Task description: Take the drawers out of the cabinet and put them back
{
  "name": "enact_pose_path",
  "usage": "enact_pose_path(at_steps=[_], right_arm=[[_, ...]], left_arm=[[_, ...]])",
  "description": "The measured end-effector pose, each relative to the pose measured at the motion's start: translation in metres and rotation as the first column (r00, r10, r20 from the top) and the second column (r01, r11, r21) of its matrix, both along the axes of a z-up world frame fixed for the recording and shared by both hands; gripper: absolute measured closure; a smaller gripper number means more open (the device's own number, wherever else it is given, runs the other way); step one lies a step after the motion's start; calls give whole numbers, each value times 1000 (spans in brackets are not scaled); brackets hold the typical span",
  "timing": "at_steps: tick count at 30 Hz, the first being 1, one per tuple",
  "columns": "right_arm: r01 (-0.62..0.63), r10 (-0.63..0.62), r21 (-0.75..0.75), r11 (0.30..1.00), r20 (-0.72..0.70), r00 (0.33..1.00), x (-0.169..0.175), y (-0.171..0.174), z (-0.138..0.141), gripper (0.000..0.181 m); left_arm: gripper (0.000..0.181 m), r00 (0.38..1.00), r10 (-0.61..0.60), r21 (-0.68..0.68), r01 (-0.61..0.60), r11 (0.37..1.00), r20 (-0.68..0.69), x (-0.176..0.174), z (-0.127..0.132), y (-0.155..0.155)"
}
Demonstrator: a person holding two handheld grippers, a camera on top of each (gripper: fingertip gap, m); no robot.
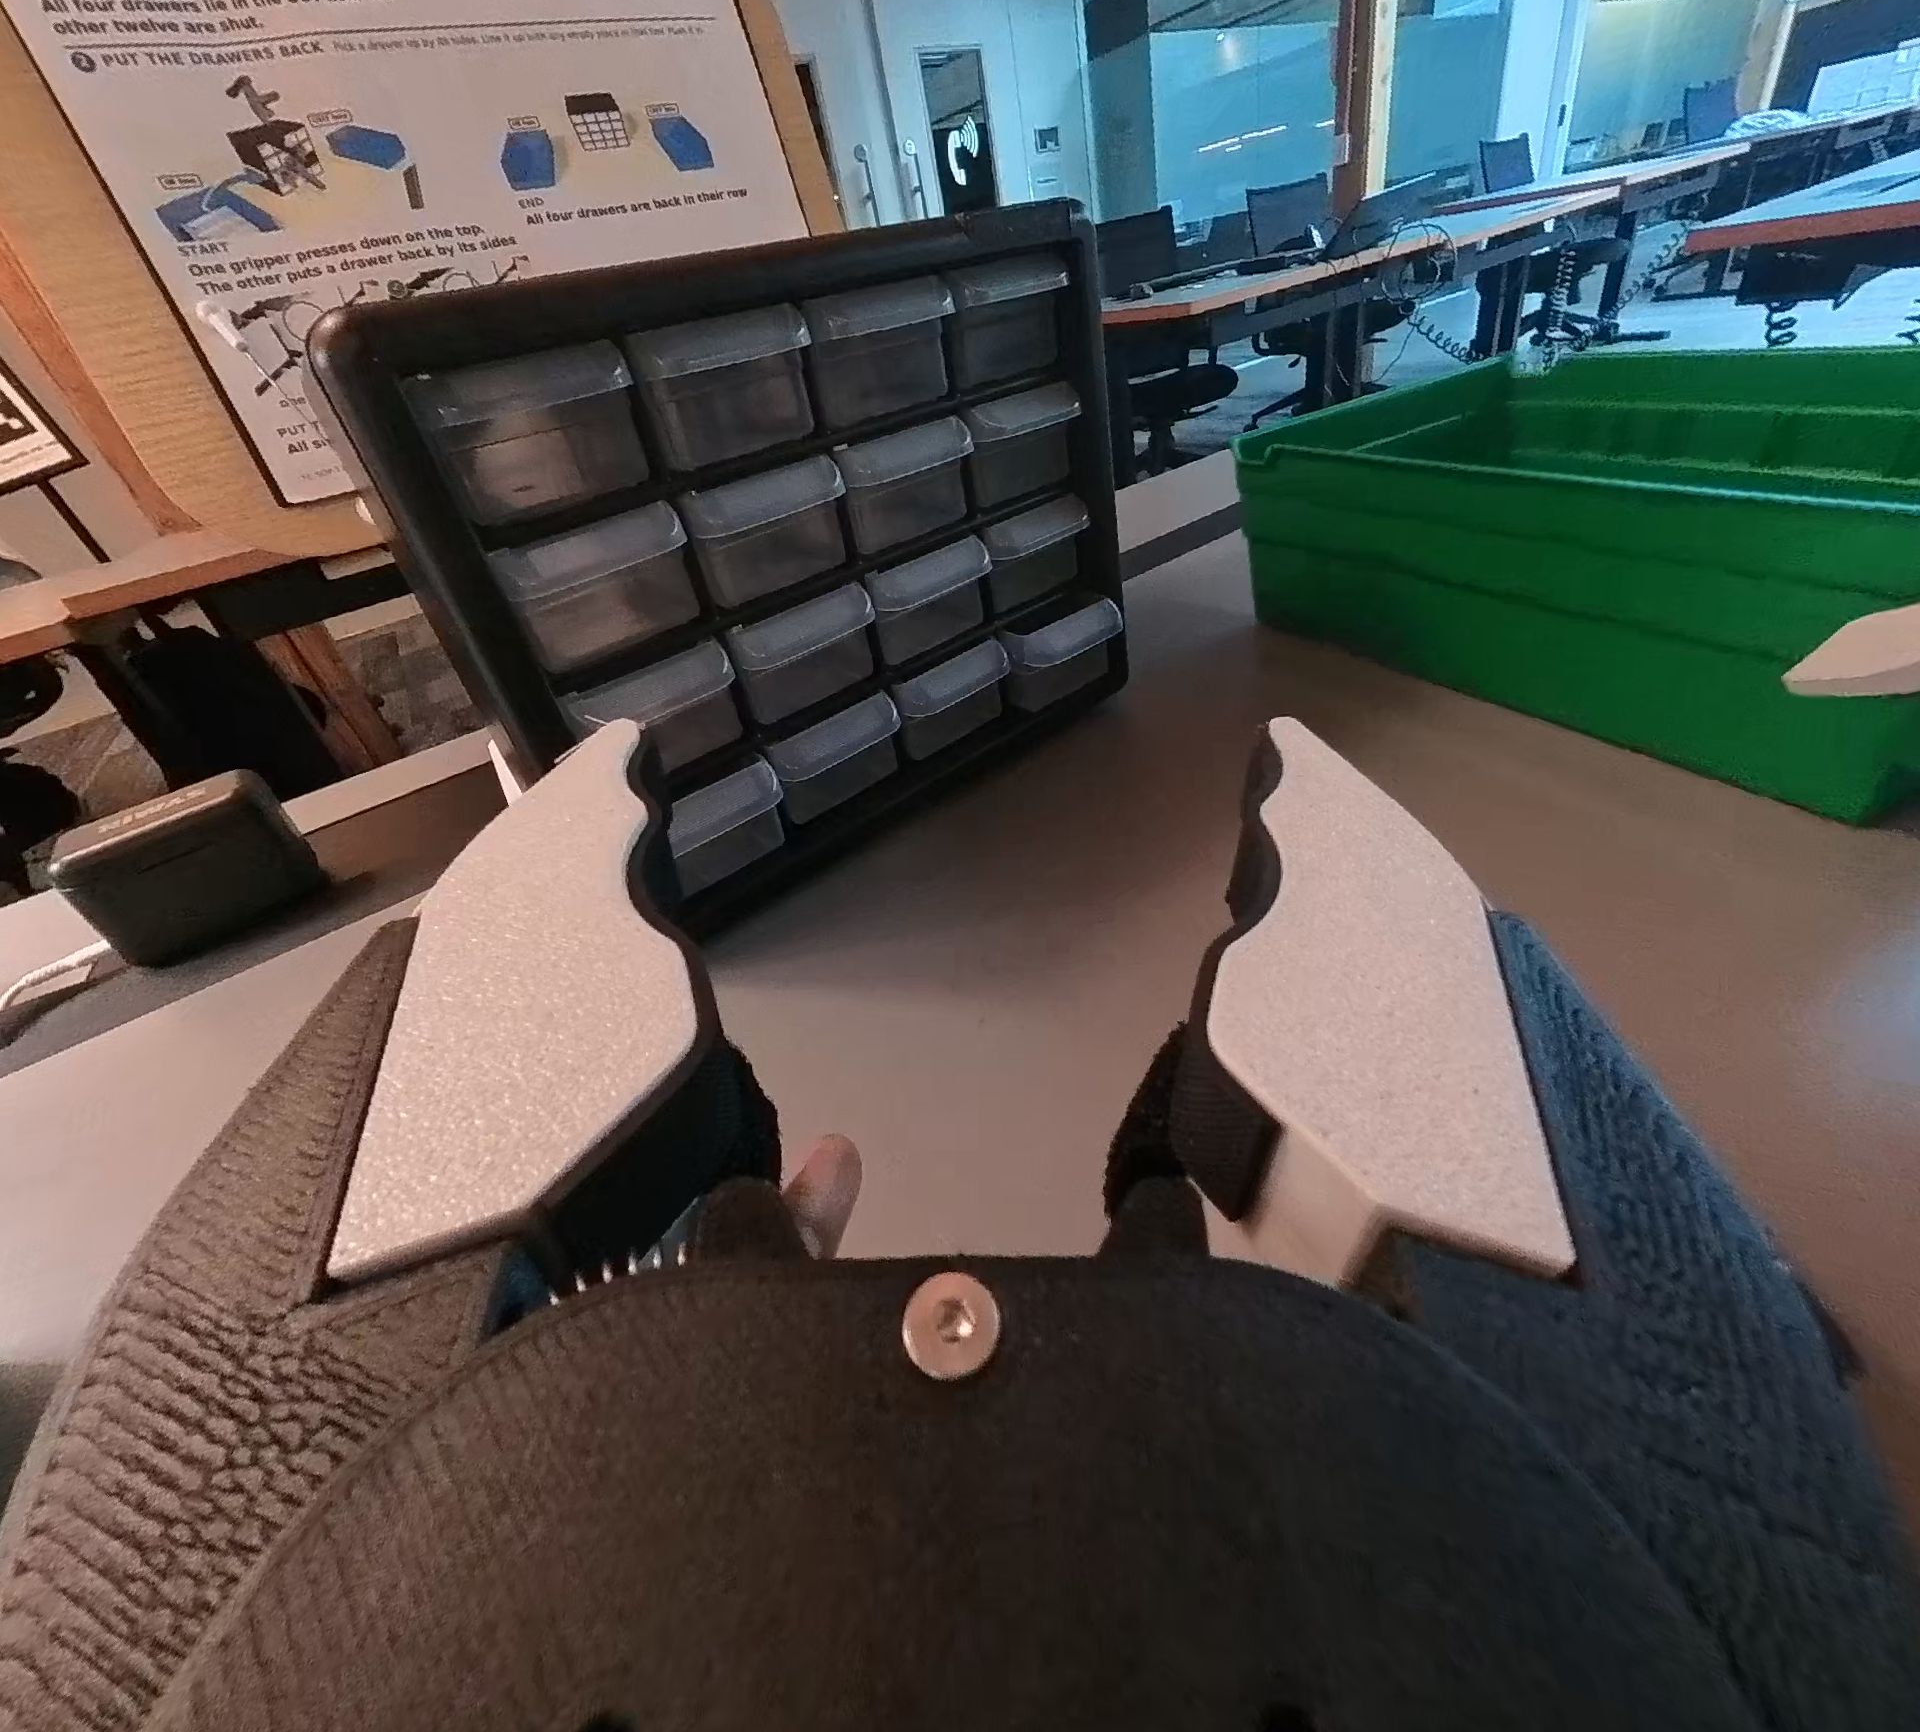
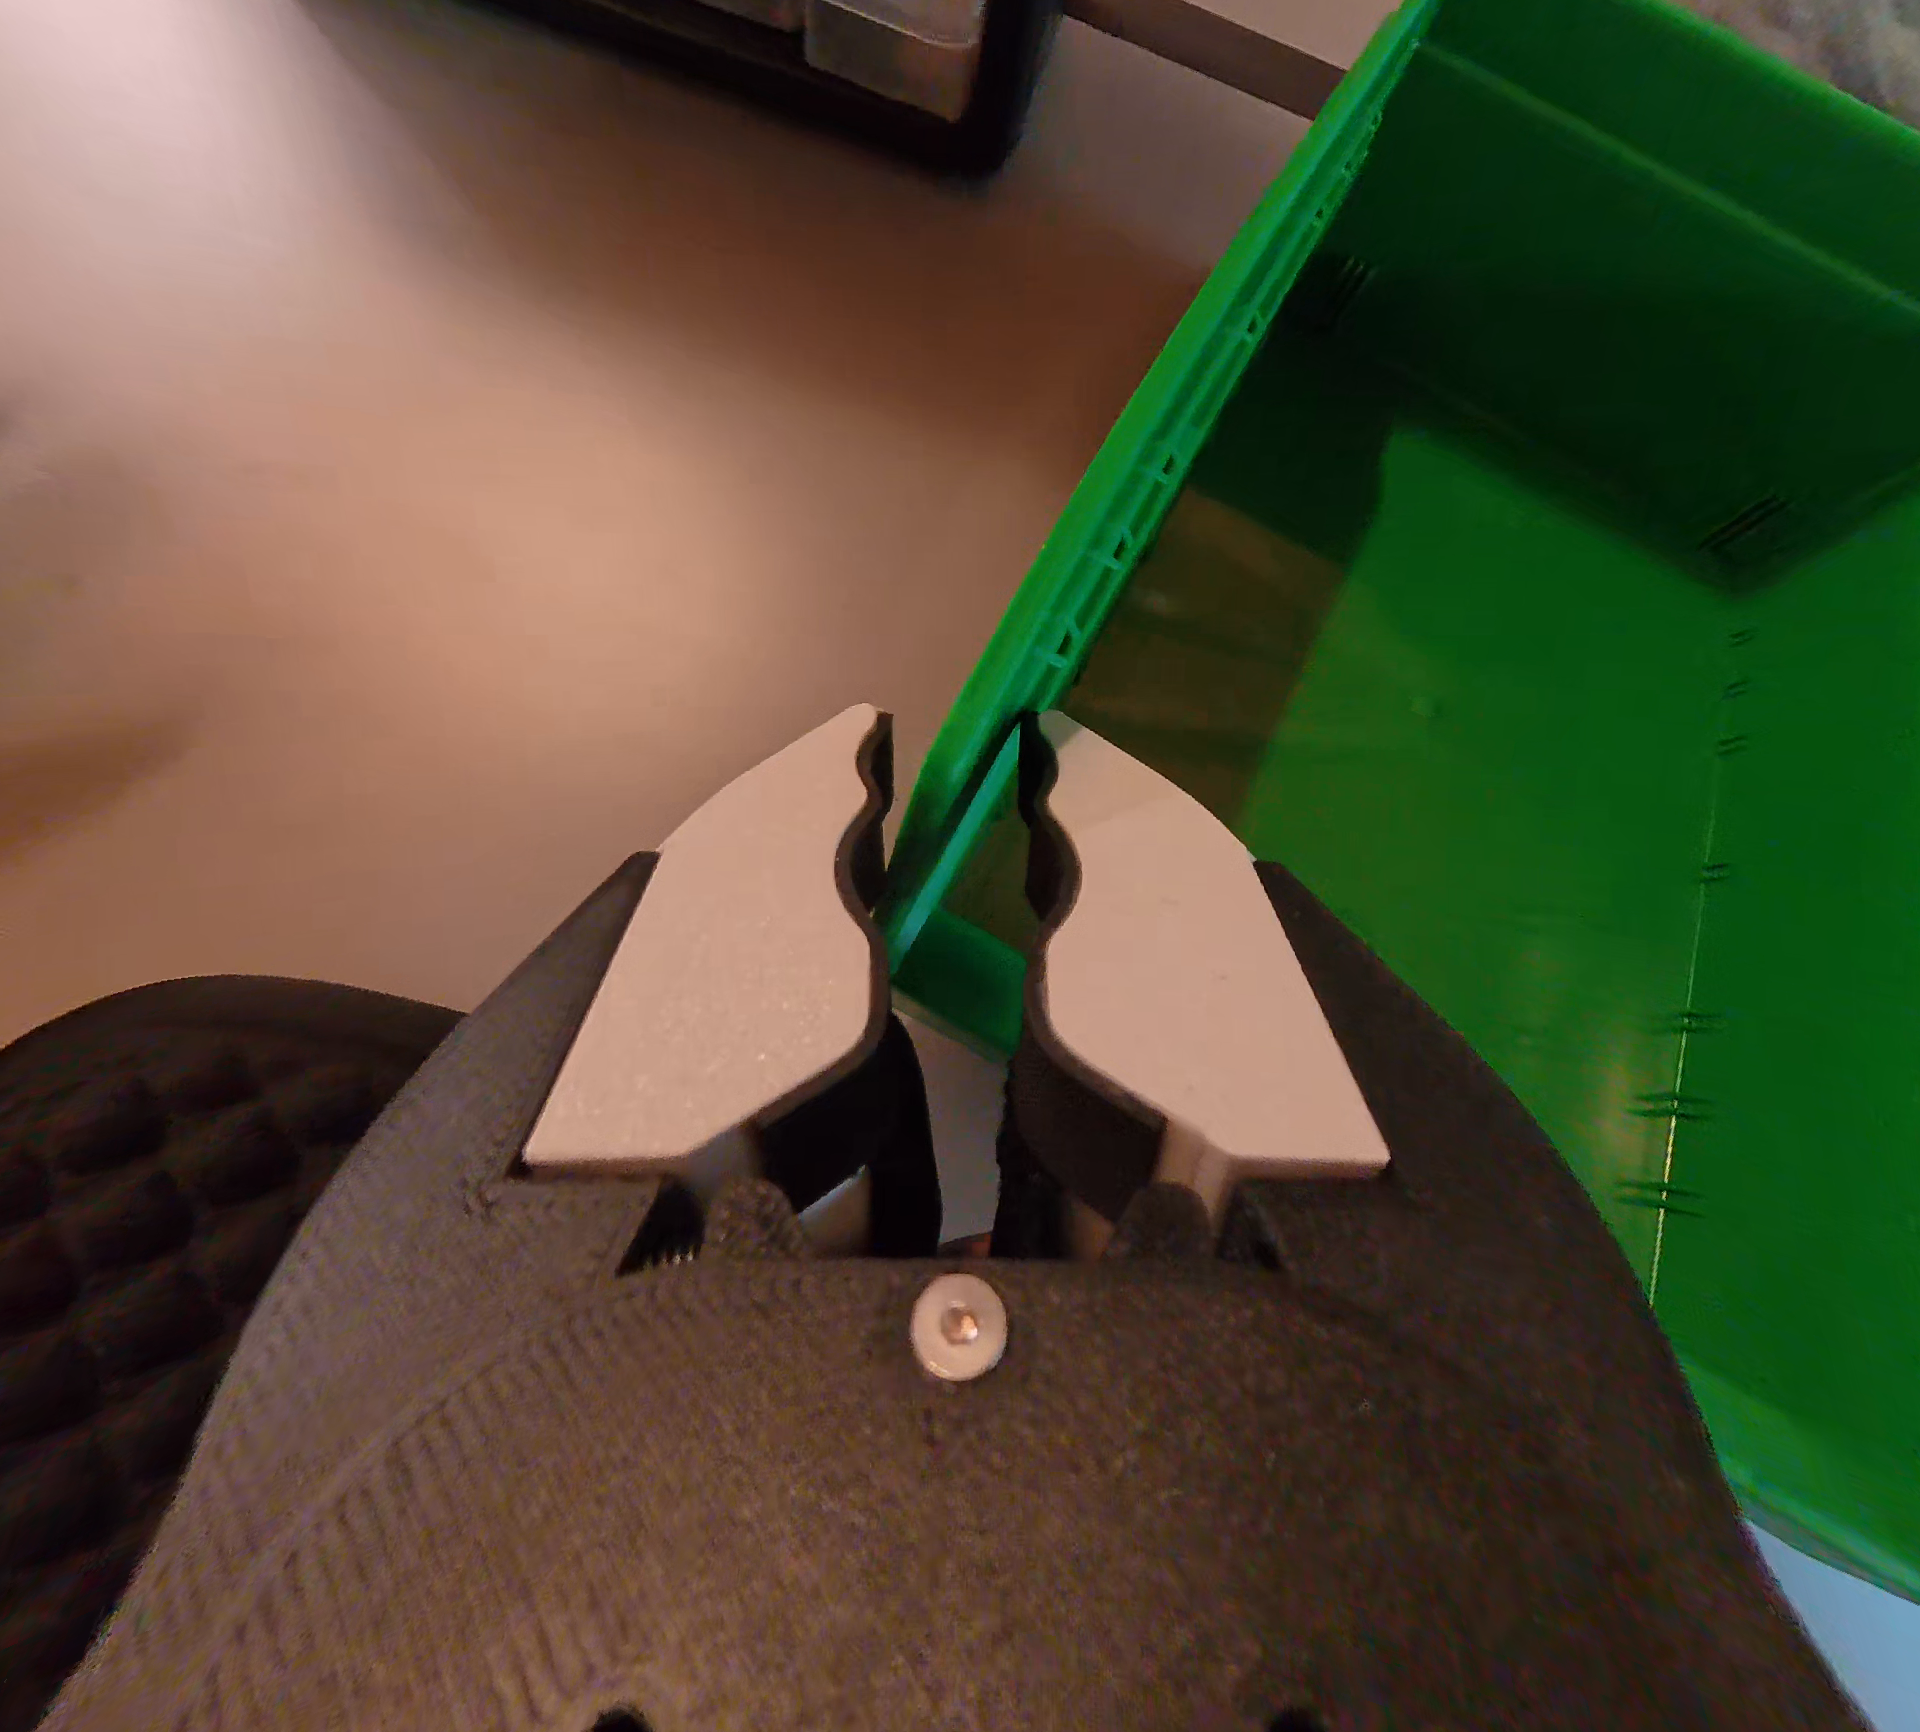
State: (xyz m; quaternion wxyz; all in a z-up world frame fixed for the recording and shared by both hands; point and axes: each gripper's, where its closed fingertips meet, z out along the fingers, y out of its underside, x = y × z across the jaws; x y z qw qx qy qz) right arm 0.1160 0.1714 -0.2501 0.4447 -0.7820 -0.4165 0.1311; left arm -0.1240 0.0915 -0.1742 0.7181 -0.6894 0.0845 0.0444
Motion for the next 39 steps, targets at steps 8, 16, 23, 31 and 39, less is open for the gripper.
enact_pose_path(at_steps=[8,16,23,31,39], right_arm=[[-65,65,4,998,-5,998,-16,-11,0,157],[-90,90,-6,996,-11,996,-14,-13,0,156],[-88,88,2,996,-28,996,-13,-11,3,151],[-89,98,71,994,-141,985,-13,-12,30,140],[-75,85,78,994,-132,988,-20,-13,29,127]], left_arm=[[80,1000,4,-10,-4,1000,-8,-1,-2,0],[80,1000,-12,-3,12,1000,-8,2,0,-1],[81,999,-26,-16,26,1000,-20,8,3,-6],[95,995,87,-36,-89,995,-53,-11,49,-74],[90,960,272,-294,-279,914,-68,-97,29,-133]])
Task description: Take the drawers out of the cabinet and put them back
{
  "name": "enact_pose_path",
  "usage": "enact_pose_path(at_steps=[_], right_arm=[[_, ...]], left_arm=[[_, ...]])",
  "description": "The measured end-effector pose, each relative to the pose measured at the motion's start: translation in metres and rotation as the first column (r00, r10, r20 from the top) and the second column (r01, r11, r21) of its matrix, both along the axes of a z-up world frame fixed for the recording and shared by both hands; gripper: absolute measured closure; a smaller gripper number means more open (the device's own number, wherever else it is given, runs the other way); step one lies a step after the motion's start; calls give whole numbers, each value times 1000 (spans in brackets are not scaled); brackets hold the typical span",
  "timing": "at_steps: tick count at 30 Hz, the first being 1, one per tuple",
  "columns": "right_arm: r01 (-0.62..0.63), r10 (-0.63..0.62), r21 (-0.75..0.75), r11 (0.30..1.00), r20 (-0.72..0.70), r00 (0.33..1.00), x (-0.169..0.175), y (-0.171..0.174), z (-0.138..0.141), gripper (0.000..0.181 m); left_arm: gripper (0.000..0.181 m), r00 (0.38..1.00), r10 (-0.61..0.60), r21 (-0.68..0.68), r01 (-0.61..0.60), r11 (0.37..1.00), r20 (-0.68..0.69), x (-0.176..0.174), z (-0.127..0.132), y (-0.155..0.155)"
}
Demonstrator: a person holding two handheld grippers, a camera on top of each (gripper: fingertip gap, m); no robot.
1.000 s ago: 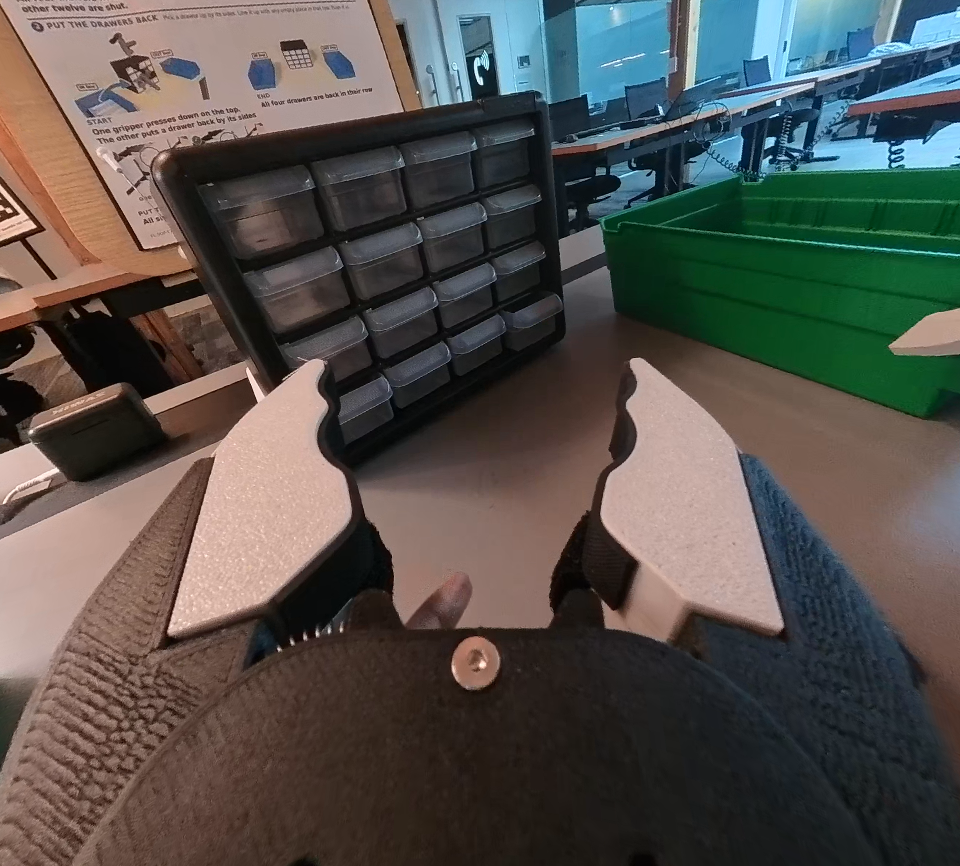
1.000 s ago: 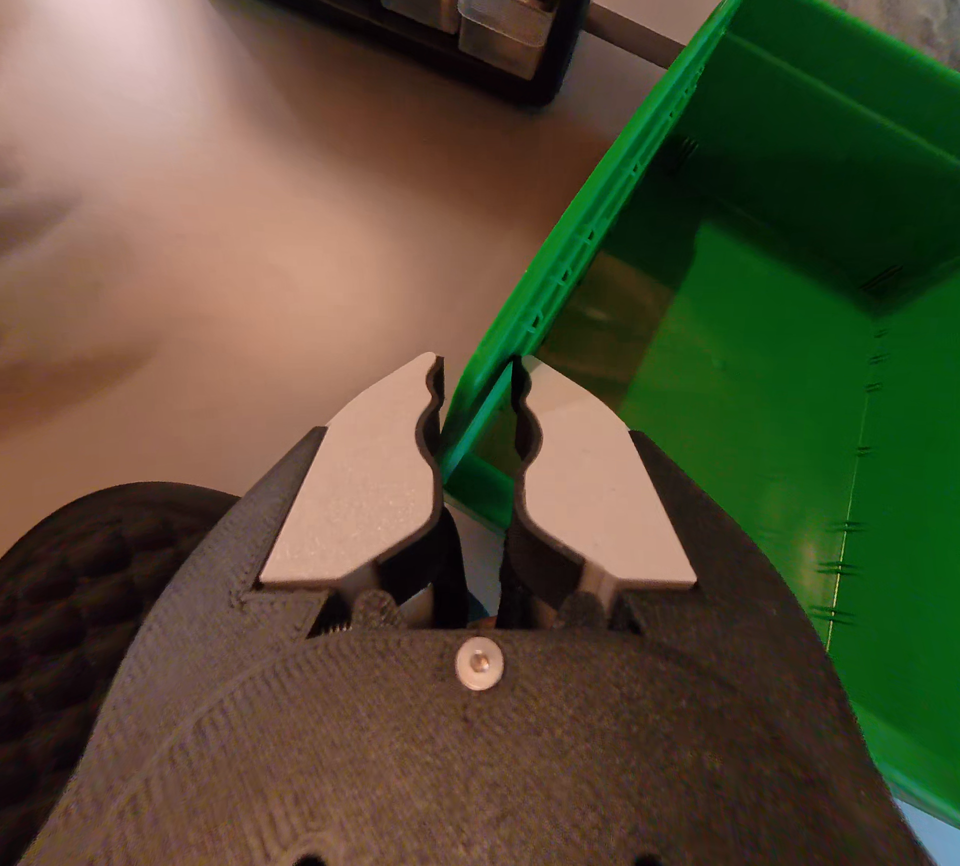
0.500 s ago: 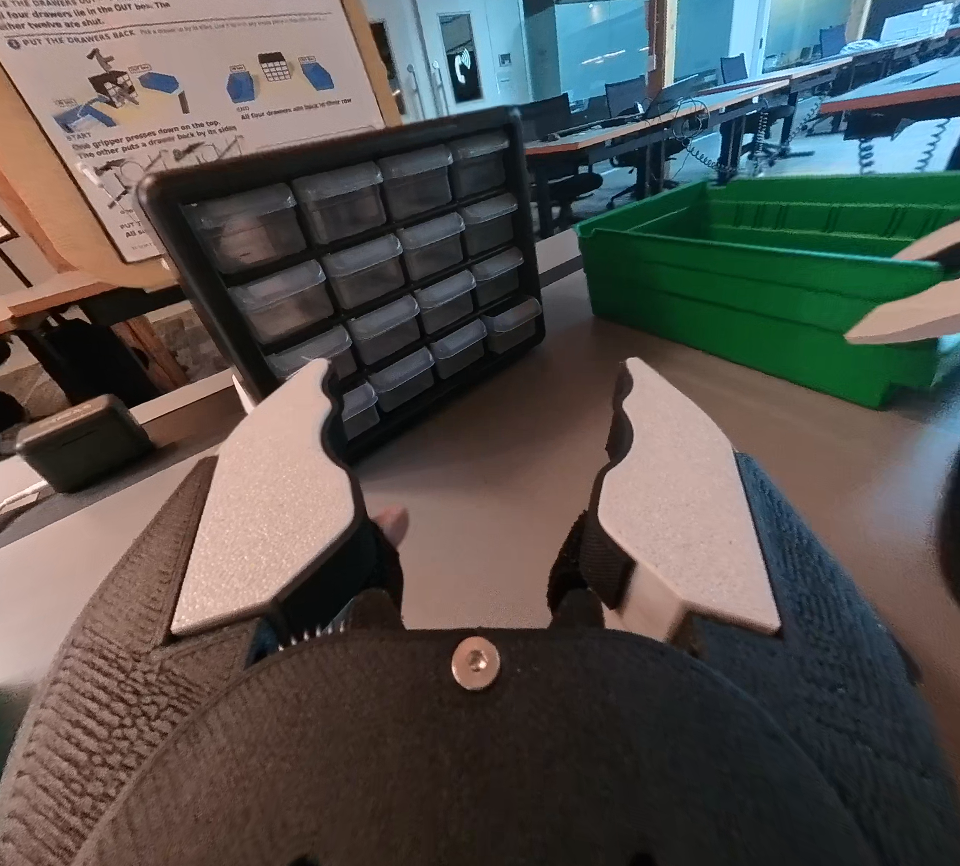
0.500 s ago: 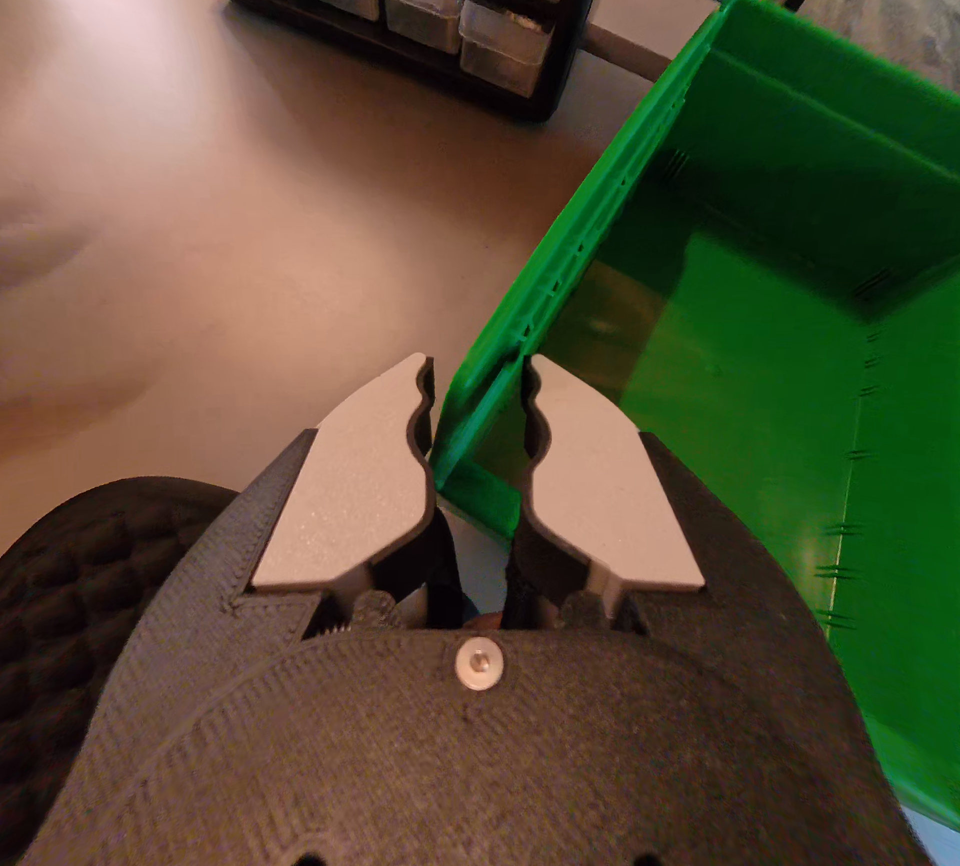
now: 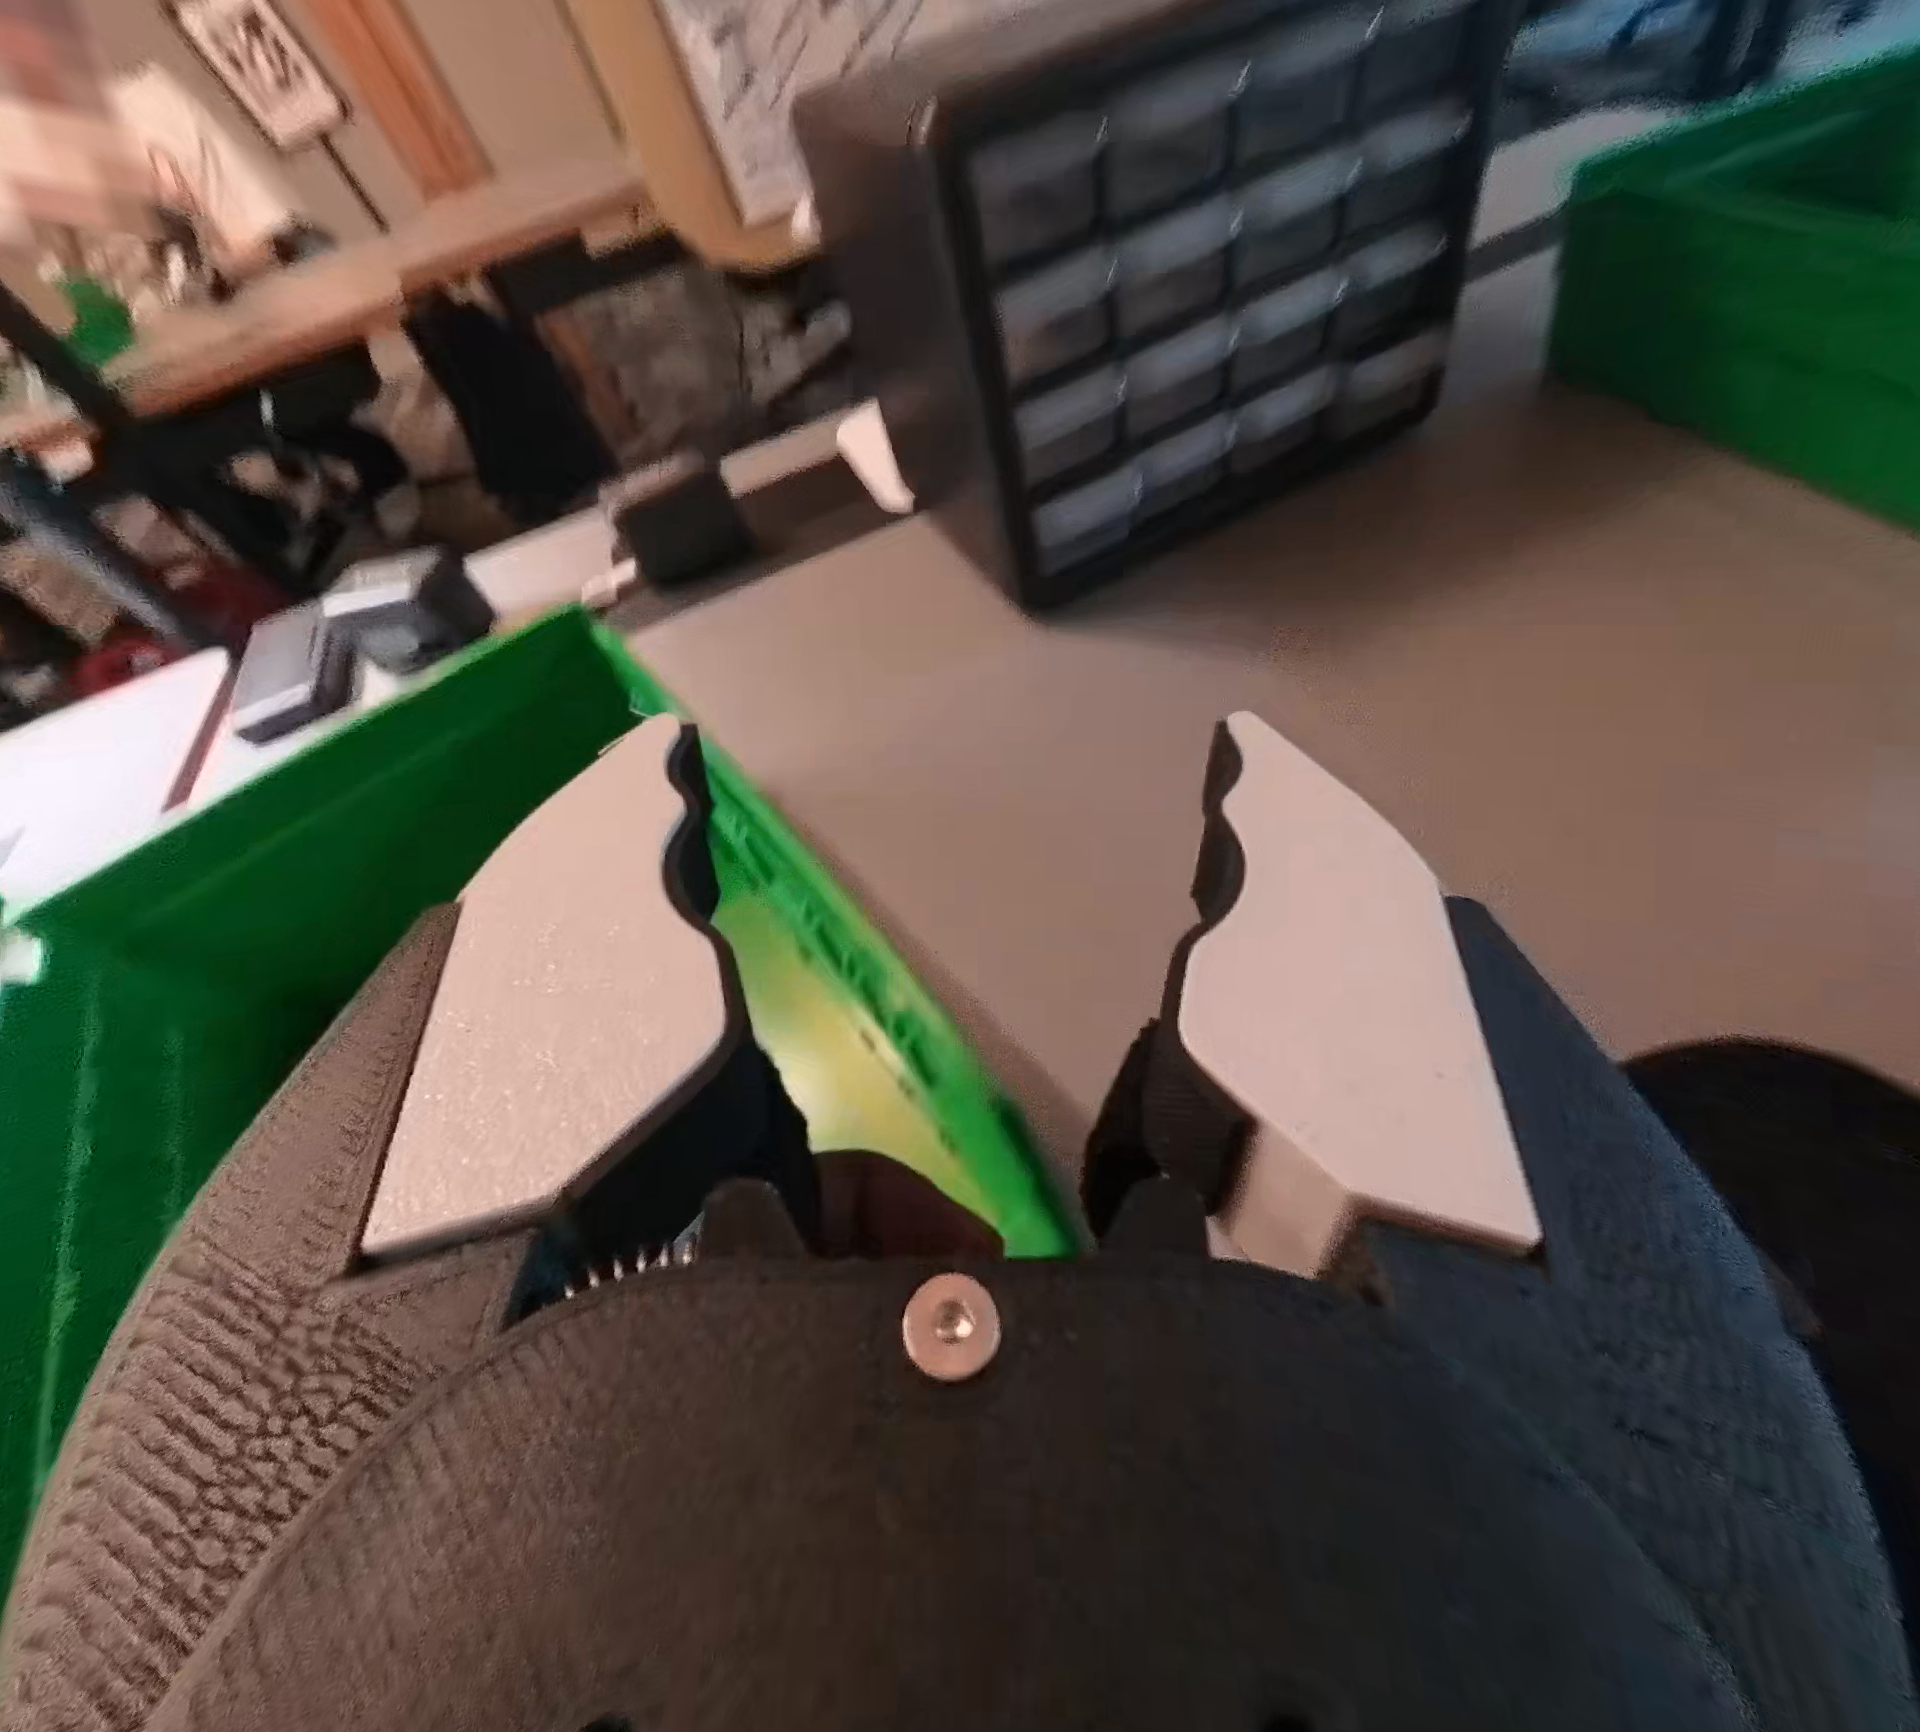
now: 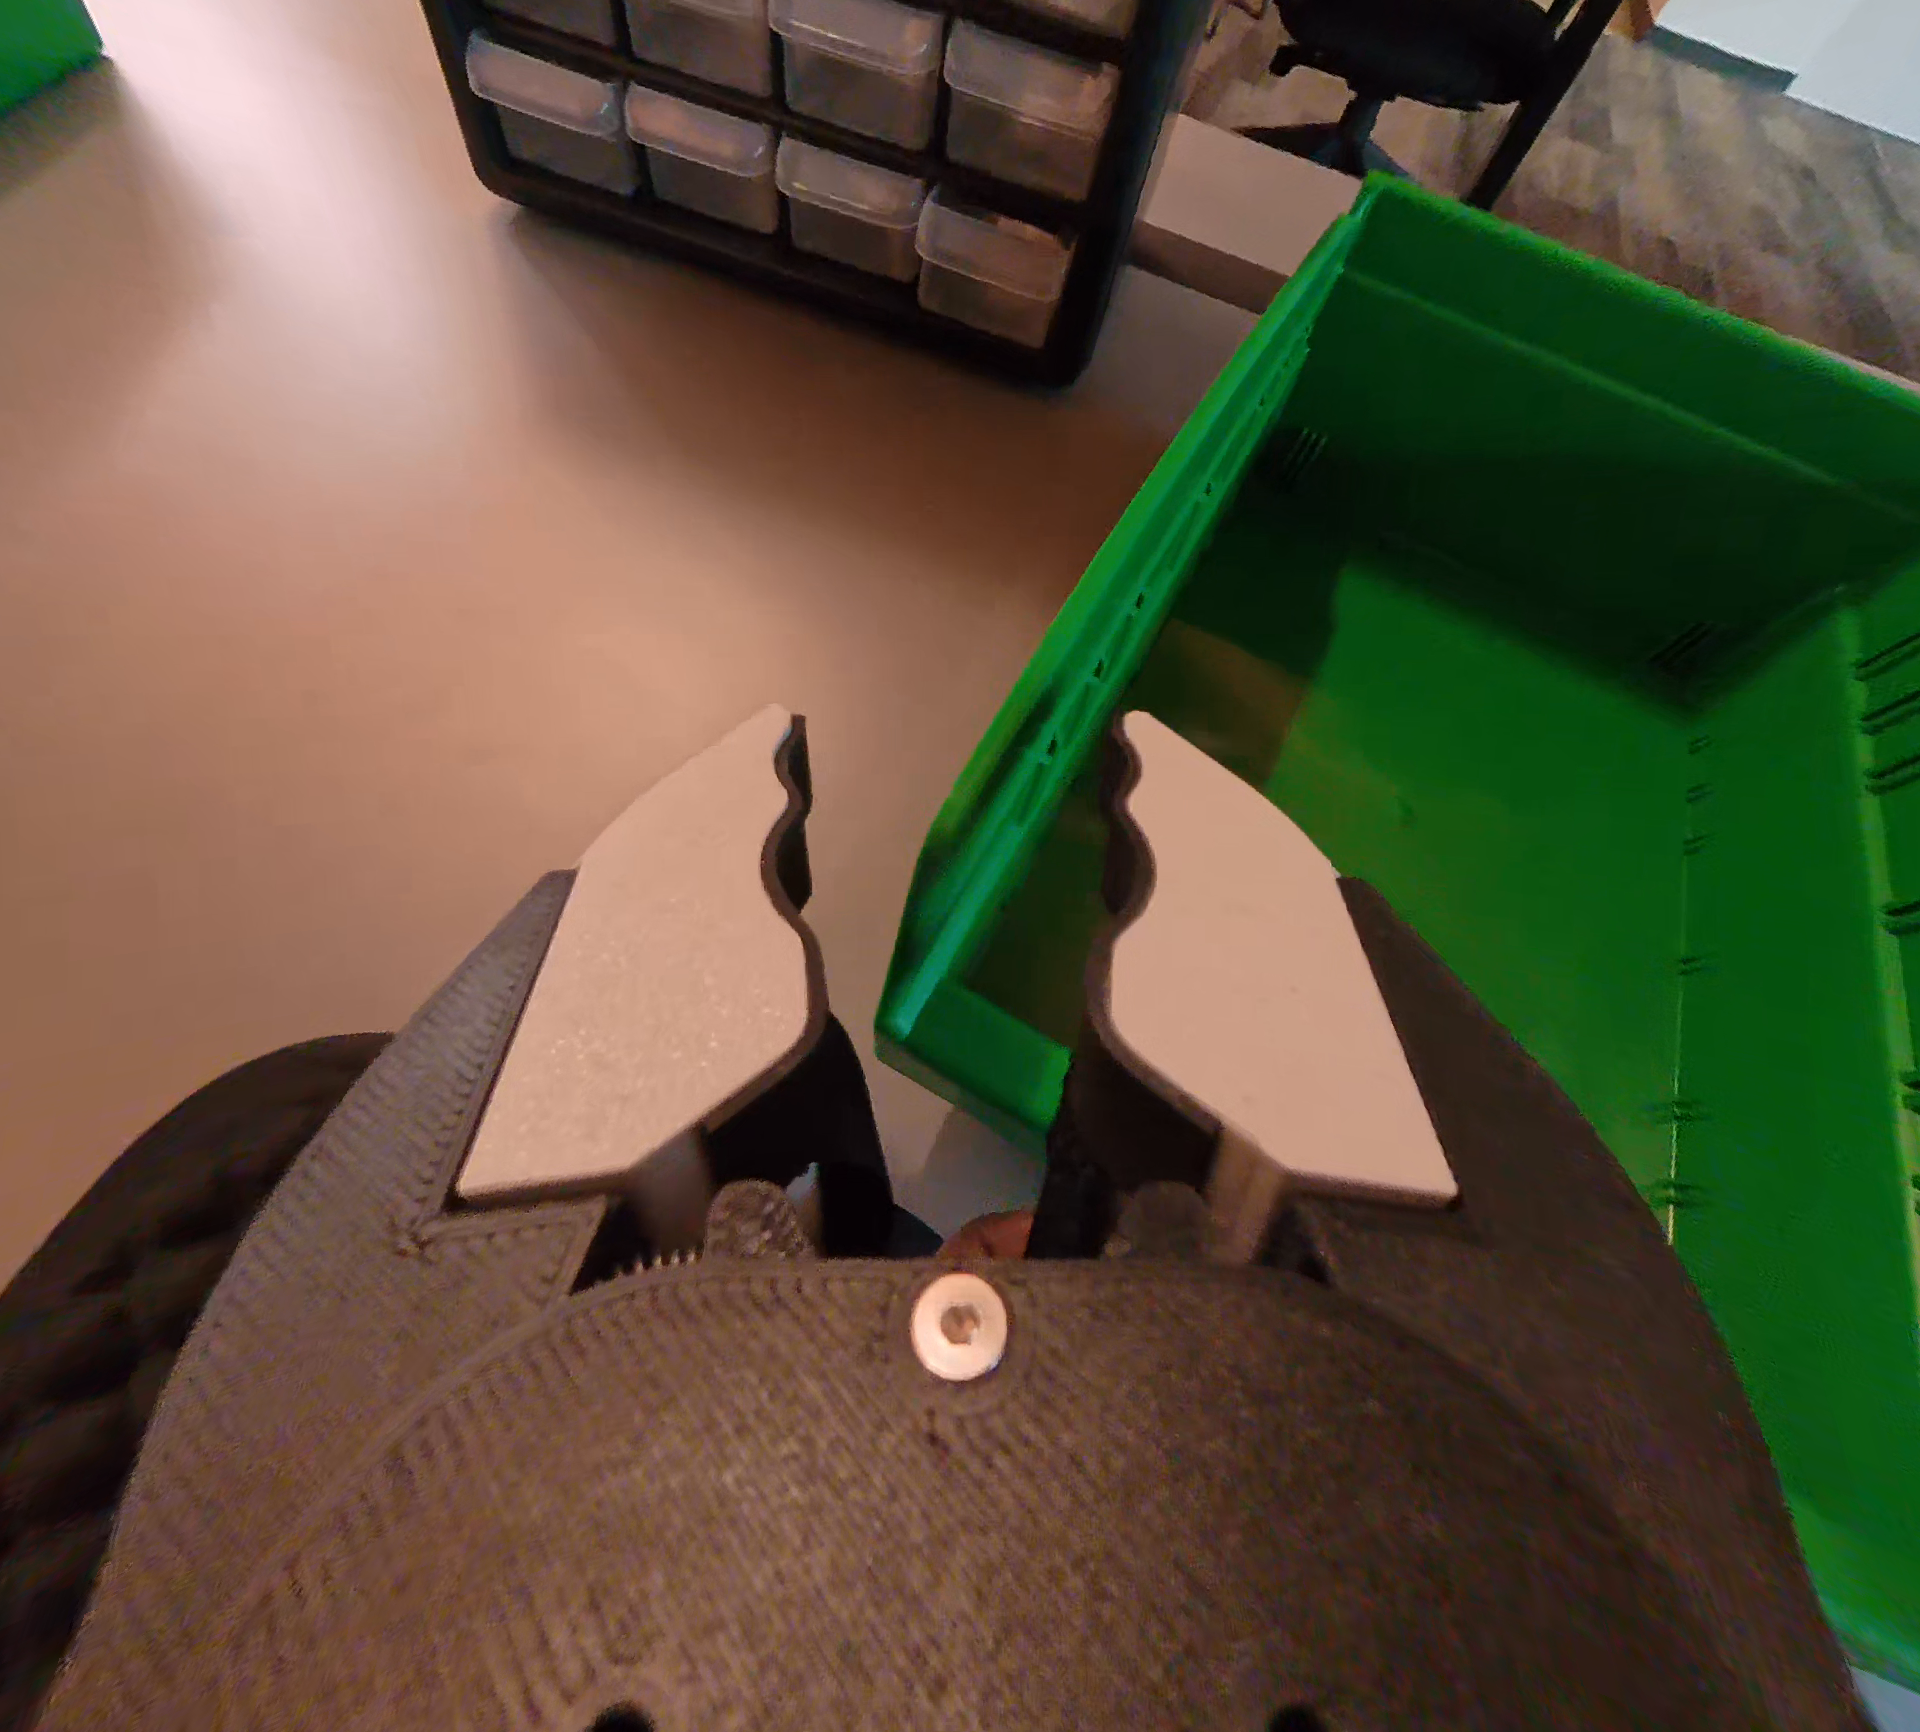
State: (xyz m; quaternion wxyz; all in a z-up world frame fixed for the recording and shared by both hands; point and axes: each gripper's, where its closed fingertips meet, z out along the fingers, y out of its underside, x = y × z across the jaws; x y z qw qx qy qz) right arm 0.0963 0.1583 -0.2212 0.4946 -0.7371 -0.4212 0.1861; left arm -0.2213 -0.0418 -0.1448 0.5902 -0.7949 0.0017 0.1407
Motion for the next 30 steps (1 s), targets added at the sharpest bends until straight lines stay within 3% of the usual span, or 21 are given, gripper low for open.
enact_pose_path(at_steps=[3,7,11,13,16,19,22,25,27,28,30], right_arm=[[63,-63,5,998,81,995,8,9,-13,129],[67,-65,-28,997,79,995,8,9,-17,151],[114,-114,-2,993,88,990,13,16,-18,161],[134,-134,8,991,88,987,17,20,-18,165],[149,-149,5,989,81,986,22,23,-17,167],[155,-155,7,988,86,984,25,25,-18,168],[153,-153,11,988,85,985,24,25,-17,166],[144,-145,19,989,83,986,22,25,-17,155],[136,-137,12,991,94,986,21,24,-20,150],[133,-133,6,991,102,986,21,24,-22,149],[137,-137,3,991,115,984,21,24,-24,157]], left_arm=[[98,997,27,-141,-17,990,67,-12,-30,-6],[131,996,18,-249,5,968,89,-17,-57,-5],[165,999,43,-223,-38,974,21,-31,-56,-7],[181,998,-7,-199,17,980,55,-27,-55,-7],[181,992,-64,-172,83,982,112,-21,-57,-5],[180,996,-40,-186,55,981,80,-23,-57,-6],[152,999,35,-193,-40,980,-26,-32,-51,-8],[125,997,77,-218,-71,973,19,-35,-56,-8],[123,995,70,-275,-50,960,65,-36,-70,-9],[142,994,32,-252,-4,968,107,-29,-70,-6],[151,995,13,-238,11,971,103,-27,-70,-5]])
